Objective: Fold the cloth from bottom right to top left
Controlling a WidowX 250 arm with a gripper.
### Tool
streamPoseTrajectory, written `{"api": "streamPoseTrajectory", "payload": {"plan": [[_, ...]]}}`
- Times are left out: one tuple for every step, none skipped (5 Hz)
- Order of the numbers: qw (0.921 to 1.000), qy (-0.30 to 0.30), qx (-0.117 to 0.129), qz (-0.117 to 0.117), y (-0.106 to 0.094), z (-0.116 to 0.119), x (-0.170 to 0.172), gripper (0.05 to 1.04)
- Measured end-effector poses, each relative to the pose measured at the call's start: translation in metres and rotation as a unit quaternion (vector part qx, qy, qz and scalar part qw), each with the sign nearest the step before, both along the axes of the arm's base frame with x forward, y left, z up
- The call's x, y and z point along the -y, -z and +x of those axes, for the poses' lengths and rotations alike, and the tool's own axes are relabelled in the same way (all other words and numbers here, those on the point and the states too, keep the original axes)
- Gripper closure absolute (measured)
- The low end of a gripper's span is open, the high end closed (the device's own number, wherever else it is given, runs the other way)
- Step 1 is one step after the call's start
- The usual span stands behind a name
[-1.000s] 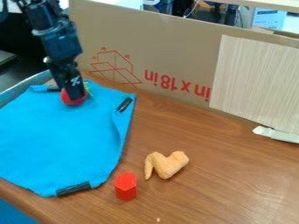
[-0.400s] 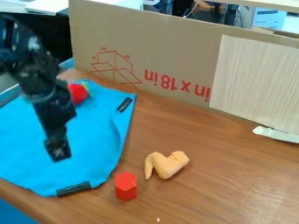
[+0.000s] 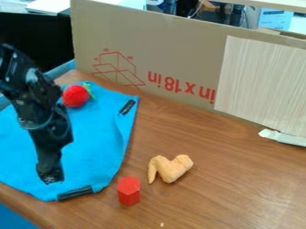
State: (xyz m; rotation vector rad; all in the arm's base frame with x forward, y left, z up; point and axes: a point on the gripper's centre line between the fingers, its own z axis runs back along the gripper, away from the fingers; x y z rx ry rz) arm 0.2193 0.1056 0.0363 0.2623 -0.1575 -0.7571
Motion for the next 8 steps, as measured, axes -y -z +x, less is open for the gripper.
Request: {"api": "streamPoseTrajectory", "payload": {"plan": [[0.9997, 0.006, -0.025, -0.005, 0.013, -0.003, 0.003, 0.083], [0.9995, 0.008, -0.03, 0.003, 0.025, -0.005, 0.009, 0.083], [0.9992, 0.009, -0.039, -0.004, 0.034, -0.004, 0.015, 0.083], [0.9993, 0.011, -0.036, -0.004, 0.036, -0.005, 0.019, 0.083], [0.9994, 0.003, -0.033, -0.013, 0.037, -0.004, 0.022, 0.132], [0.9991, 0.001, -0.035, -0.026, 0.037, -0.005, 0.026, 0.408], [0.999, -0.008, -0.033, -0.028, 0.039, -0.005, 0.024, 0.714], [0.9991, -0.013, -0.032, -0.026, 0.039, -0.005, 0.023, 0.899]]}}
